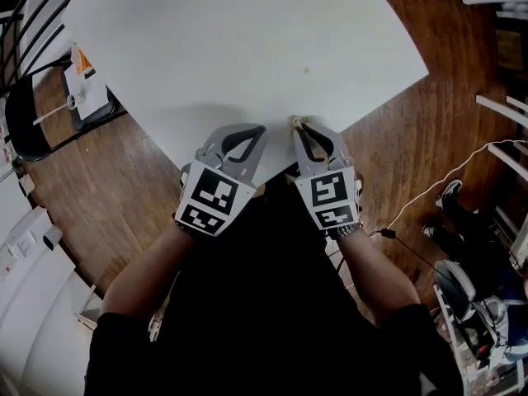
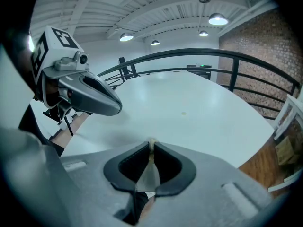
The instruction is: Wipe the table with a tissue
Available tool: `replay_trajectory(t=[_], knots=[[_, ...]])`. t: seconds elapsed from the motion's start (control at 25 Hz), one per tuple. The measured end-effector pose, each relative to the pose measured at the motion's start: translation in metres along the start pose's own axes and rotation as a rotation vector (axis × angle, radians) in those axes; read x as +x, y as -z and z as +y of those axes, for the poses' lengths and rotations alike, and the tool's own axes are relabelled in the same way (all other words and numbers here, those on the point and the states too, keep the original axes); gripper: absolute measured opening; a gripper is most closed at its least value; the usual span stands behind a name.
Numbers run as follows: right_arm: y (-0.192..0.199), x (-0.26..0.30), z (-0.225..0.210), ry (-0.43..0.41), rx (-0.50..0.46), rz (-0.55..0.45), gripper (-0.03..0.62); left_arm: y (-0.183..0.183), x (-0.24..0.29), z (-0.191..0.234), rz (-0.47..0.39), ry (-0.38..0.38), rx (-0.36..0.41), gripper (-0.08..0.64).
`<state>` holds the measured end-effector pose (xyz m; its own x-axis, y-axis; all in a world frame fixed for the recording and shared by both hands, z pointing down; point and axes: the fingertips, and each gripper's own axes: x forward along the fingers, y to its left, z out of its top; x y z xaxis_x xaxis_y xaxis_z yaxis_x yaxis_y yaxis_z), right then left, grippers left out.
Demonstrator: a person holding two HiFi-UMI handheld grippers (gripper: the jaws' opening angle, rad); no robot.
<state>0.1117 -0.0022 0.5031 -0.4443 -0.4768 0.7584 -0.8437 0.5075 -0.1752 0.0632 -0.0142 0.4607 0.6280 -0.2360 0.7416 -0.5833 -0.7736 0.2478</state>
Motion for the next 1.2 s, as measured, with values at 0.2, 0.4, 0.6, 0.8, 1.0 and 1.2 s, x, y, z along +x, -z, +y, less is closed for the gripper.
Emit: replay_trajectory(t=[0.2, 0.4, 0.6, 0.8, 1.0, 1.2], knots=[[0.000, -0.001, -0.010, 0.002, -0.003, 0.002, 0.026, -0.006, 0.006, -0.001, 0.001, 0.001, 0.002, 0.015], [-0.003, 0.000, -0.017, 0.009, -0.003, 0.004, 0.026, -0.011, 0.008, 0.002, 0.001, 0.000, 0.003, 0.015], [-0.006, -0.002, -0.030, 0.026, 0.006, -0.006, 0.026, -0.015, 0.010, 0.003, -0.002, -0.006, 0.002, 0.015], [-0.011, -0.005, -0.050, 0.057, 0.016, -0.024, 0.026, -0.016, 0.011, 0.003, -0.002, -0.015, -0.001, 0.015], [-0.018, -0.003, -0.060, 0.068, 0.011, -0.036, 0.026, -0.019, 0.012, 0.007, -0.007, -0.023, -0.005, 0.015], [-0.031, 0.002, -0.067, 0.067, -0.002, -0.043, 0.026, -0.023, 0.011, 0.015, -0.013, -0.036, -0.017, 0.015]])
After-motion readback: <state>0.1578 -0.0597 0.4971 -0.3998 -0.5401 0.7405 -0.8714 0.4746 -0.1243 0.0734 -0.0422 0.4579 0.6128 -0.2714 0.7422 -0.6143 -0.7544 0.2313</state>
